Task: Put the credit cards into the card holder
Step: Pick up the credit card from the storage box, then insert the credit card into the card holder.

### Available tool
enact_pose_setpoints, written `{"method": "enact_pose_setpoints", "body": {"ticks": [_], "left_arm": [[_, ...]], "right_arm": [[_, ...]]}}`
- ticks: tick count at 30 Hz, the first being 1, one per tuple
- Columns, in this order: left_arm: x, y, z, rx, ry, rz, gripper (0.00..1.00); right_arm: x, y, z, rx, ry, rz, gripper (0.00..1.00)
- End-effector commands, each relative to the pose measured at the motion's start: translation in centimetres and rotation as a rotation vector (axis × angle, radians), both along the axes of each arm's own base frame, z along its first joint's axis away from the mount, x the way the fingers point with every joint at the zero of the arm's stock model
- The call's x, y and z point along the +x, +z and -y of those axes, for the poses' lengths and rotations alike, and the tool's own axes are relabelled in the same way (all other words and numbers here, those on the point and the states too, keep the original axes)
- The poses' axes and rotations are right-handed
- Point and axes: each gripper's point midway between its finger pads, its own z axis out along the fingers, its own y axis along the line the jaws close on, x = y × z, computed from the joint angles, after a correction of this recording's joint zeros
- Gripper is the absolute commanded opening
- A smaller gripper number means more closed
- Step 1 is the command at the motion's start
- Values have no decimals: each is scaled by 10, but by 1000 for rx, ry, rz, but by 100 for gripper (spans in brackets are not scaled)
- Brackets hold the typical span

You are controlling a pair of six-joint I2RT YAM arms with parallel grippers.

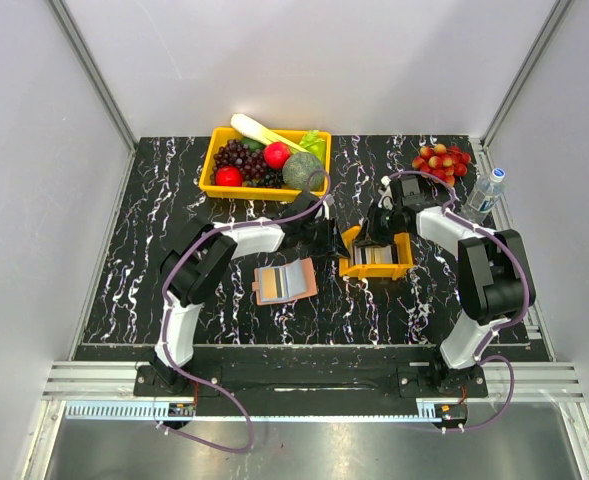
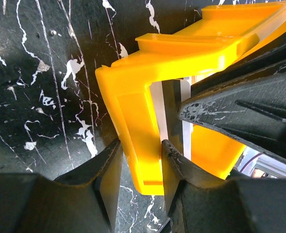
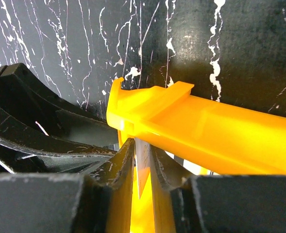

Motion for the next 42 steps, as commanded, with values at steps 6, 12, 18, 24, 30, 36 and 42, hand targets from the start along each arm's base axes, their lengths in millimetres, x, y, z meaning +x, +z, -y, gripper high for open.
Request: {"method": "enact_pose_setpoints", "body": {"ticks": [6,12,18,24,30,36,42], "left_arm": [[5,11,-9,28,5,66,2],[9,24,-13,28,19,99,15],[11,40,-17,13,27,134,46],[13,59,-19,-9,33,172,65],[15,71,-27,-20,50,188,68],[21,93,-48,4,112,247,69],[30,99,-102,117,281,287,70]], "right_arm": [[3,2,-22,-49,25,22,15],[13,27,-2,-195,-41,147,0],[18,78,20,-282,-77,303,0],[11,111,23,-263,-116,355,0],[5,137,25,-317,-273,418,0],[1,161,22,-442,-520,509,0],[0,172,1,-484,-570,570,0]]}}
